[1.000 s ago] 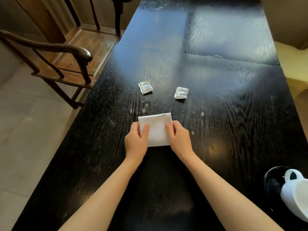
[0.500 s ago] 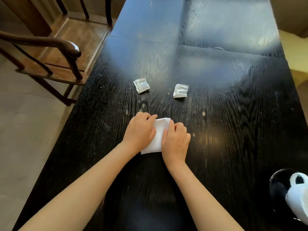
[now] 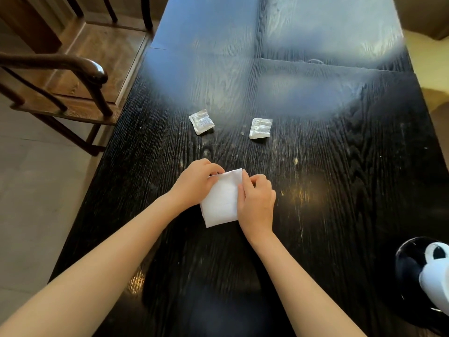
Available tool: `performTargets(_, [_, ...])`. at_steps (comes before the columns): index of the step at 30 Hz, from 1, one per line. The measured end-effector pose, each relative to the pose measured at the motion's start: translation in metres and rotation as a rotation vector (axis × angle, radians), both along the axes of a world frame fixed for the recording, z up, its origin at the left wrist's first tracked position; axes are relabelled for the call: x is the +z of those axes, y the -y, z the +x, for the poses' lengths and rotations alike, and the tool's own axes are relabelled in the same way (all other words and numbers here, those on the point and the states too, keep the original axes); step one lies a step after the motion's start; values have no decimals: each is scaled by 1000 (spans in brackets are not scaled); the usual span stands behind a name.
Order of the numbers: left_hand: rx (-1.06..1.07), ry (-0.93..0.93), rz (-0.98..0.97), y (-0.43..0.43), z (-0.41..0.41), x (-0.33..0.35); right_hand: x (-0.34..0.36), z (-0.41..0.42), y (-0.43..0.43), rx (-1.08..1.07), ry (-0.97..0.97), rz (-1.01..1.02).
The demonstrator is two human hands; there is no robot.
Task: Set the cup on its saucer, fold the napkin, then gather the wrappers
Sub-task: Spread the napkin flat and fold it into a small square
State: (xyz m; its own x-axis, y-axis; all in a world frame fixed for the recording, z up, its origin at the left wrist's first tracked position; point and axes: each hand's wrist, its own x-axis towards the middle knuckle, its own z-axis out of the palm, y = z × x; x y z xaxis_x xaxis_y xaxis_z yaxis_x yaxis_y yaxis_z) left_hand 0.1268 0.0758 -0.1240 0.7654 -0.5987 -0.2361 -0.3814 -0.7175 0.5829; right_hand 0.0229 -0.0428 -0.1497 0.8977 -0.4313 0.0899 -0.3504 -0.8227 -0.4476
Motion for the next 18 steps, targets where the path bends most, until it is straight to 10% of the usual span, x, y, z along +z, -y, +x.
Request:
performTargets(13, [77, 470, 162, 0, -27, -14, -5, -9, -5, 334, -221, -258])
performTargets(18, [206, 302, 267, 6, -83, -31, -6, -9, -4, 368, -221, -235])
